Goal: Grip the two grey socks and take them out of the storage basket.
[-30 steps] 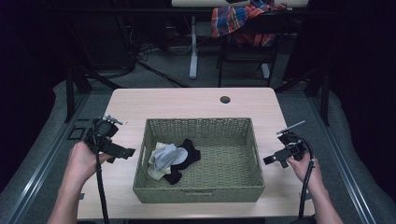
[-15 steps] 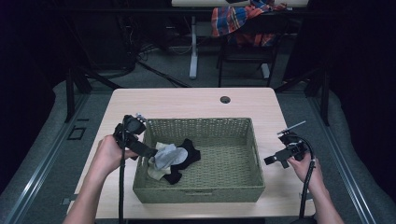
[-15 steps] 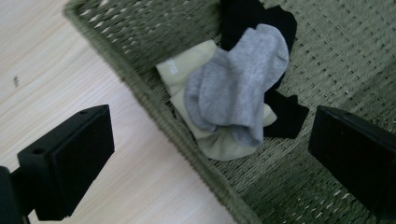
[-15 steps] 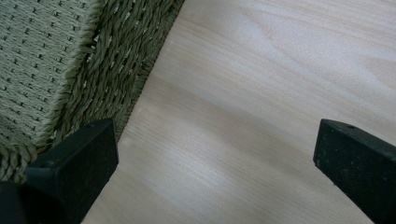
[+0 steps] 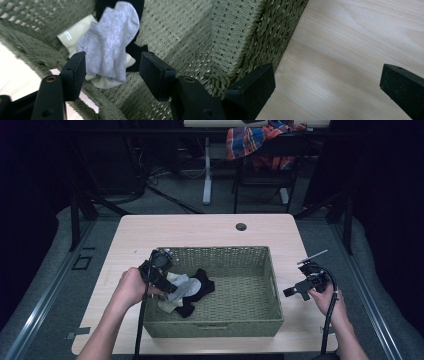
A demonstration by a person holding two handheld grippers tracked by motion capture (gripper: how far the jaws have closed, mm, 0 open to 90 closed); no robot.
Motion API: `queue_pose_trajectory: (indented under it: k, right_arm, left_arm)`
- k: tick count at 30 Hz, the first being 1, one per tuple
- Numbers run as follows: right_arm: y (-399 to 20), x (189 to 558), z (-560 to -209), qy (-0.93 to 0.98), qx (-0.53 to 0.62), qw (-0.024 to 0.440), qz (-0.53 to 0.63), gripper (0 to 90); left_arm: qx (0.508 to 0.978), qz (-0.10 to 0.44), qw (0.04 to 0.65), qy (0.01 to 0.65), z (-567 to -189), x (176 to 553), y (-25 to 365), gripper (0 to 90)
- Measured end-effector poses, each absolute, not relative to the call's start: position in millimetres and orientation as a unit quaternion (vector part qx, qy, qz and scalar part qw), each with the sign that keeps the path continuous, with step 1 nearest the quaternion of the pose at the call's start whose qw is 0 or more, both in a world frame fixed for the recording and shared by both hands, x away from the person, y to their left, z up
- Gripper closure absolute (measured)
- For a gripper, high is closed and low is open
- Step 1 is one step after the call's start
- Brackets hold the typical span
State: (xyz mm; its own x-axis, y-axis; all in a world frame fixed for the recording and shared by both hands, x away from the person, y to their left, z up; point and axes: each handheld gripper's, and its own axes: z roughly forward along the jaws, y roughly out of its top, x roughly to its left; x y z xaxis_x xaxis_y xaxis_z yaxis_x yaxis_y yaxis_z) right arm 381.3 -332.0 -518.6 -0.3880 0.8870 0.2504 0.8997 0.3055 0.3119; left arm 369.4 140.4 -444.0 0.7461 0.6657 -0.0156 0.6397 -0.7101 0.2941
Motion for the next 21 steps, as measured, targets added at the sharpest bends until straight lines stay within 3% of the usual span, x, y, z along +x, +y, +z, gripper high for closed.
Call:
queue_pose_trajectory:
  k: [8,15,21]
  right_arm:
    - [-327.9,382.5,-520.1,-0.813,-0.547,0.018,-0.198,0.0]
    - [-328.8,380.5,-517.7,-0.811,-0.549,0.014,-0.204,0.0]
    - [-330.3,379.9,-517.3,-0.808,-0.551,0.013,-0.206,0.0]
  left_arm:
    - [0.928,0.042,0.107,0.355,-463.3,377.8,135.6,59.9]
    - [0.927,0.041,0.115,0.353,-465.7,376.6,137.4,81.8]
    - [0.925,0.039,0.132,0.355,-456.2,372.5,139.3,83.7]
